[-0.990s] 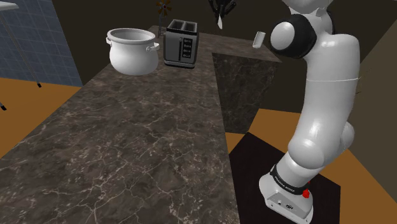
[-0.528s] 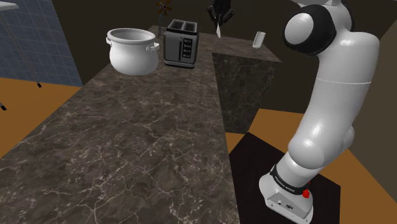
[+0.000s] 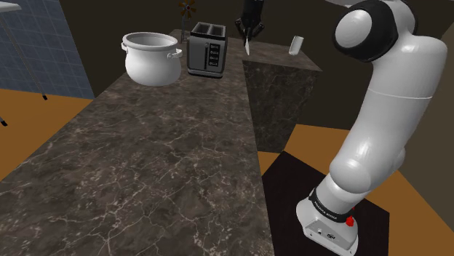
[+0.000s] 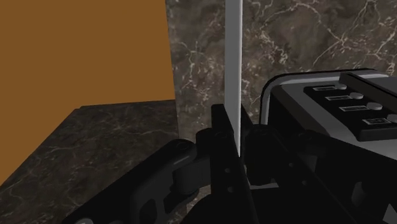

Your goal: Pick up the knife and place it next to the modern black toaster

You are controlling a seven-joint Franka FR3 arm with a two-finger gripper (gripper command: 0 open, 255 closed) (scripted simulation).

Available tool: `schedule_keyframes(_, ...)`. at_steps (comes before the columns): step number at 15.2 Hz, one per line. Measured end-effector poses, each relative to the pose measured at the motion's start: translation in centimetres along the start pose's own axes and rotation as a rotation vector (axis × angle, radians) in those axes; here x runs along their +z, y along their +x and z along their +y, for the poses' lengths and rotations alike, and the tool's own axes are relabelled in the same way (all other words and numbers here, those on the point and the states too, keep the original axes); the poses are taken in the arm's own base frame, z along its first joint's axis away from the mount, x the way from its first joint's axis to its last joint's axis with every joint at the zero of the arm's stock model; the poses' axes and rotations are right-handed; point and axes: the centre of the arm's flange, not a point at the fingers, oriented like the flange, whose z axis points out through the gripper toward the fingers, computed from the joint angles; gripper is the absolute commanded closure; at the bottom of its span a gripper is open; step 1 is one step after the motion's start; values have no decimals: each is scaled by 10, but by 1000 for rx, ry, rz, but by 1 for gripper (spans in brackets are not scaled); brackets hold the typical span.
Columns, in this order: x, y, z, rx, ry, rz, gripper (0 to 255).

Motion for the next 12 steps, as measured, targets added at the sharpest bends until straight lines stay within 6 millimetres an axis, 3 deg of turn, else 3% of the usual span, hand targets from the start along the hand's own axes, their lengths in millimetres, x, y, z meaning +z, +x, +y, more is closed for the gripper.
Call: schedule_keyframes(12, 63, -2, 1, 0, 0, 0, 255)
